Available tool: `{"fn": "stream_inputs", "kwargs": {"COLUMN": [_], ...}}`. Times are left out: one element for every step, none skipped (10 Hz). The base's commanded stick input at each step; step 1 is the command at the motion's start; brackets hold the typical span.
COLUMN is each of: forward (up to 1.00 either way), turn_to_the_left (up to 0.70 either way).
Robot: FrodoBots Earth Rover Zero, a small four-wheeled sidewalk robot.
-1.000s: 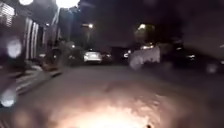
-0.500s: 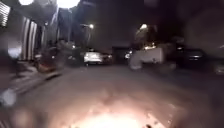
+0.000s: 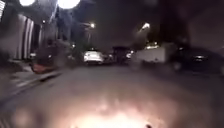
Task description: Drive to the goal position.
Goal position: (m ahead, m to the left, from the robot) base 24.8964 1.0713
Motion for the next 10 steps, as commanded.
{"fn": "stream_inputs", "kwargs": {"forward": [0.7,0.7,0.7,0.7,0.7,0.7,0.7,0.7,0.7,0.7], "turn_to_the_left": [0.0,0.0,0.0,0.0,0.0,0.0,0.0,0.0,0.0,0.0]}}
